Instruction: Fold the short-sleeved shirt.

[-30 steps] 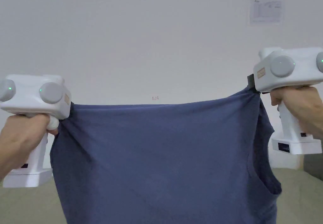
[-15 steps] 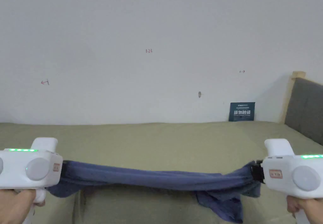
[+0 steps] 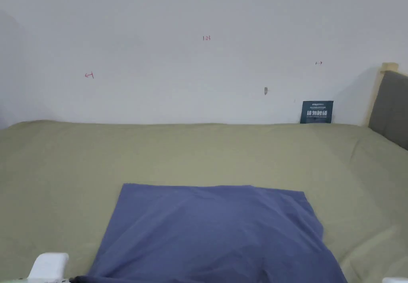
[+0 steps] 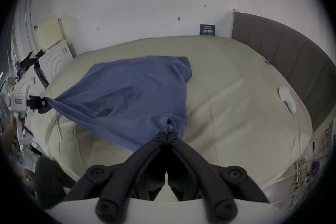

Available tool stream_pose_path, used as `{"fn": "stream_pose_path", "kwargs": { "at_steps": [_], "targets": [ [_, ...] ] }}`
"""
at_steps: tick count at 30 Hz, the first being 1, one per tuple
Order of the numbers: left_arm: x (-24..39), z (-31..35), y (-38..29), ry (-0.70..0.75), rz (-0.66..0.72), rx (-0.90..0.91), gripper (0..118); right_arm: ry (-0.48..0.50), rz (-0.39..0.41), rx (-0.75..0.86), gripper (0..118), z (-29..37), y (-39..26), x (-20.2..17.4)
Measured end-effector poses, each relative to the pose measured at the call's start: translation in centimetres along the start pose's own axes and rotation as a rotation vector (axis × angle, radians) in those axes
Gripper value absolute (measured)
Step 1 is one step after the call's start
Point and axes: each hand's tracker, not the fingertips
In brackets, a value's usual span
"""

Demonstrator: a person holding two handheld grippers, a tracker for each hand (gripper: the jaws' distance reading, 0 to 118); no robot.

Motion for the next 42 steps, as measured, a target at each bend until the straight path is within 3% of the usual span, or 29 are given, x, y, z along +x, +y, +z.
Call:
{"fn": "stream_pose_path", "kwargs": {
  "at_steps": [12,13,14,15,16,17,24,25,26,27,28,30,32,34,36,38,39,42],
  "targets": [
    [-0.6,0.5,-5.2,-0.031,0.005,-0.081,3,0.001,-0.029,-0.097,0,0.2,-4.3,0.7],
    [-0.6,0.2,-5.2,-0.038,-0.001,-0.085,5,-0.003,-0.032,-0.104,13,0.0,-4.2,0.6],
    [-0.6,0.2,-5.3,-0.034,-0.01,-0.082,13,-0.004,-0.037,-0.107,43,-0.2,-4.2,0.7],
    [-0.7,0.3,-5.5,-0.032,-0.018,-0.062,36,-0.03,-0.048,-0.109,86,-0.4,-4.1,1.0],
    [-0.5,0.6,-5.7,-0.021,-0.022,-0.052,83,-0.043,-0.059,-0.121,118,-0.5,-4.0,1.2],
    [-0.6,0.6,-5.7,-0.009,-0.023,-0.058,106,-0.031,-0.068,-0.12,113,-0.3,-4.0,1.5],
    [-3.0,5.4,-4.3,0.026,0.057,0.052,102,-0.116,-0.081,0.01,108,1.8,-2.2,2.5],
    [-3.4,6.0,-4.1,0.031,0.076,0.072,93,-0.116,-0.086,0.029,91,2.2,-2.0,2.6],
    [-3.7,6.5,-4.1,0.027,0.086,0.084,71,-0.113,-0.087,0.046,58,2.6,-1.8,2.7],
    [-3.9,6.7,-4.1,0.027,0.092,0.097,32,-0.121,-0.099,0.074,14,3.2,-1.6,2.7],
    [-3.9,6.8,-4.2,0.034,0.096,0.102,0,-0.121,-0.097,0.077,0,3.4,-1.6,2.7],
    [-4.0,6.2,-4.6,0.065,0.118,0.121,0,-0.168,-0.079,0.099,0,3.6,-1.6,2.3],
    [-4.0,5.4,-5.0,0.023,0.117,0.073,0,-0.121,-0.067,0.063,0,3.6,-1.6,2.3],
    [-3.9,4.7,-5.6,0.003,0.122,0.053,0,-0.136,-0.064,0.05,0,3.6,-2.0,1.8],
    [-3.7,4.0,-6.1,-0.042,0.113,0.012,9,-0.121,-0.054,0.027,0,3.8,-2.2,1.1],
    [-3.3,3.1,-6.6,-0.073,0.121,-0.038,77,-0.117,-0.061,0.017,0,3.7,-2.4,0.7],
    [-3.0,2.6,-6.8,-0.075,0.113,-0.058,102,-0.114,-0.061,0.01,0,3.6,-2.5,0.7],
    [-2.3,1.5,-7.0,-0.086,0.081,-0.086,106,-0.099,-0.059,-0.01,0,3.5,-2.6,-0.1]
  ]
}}
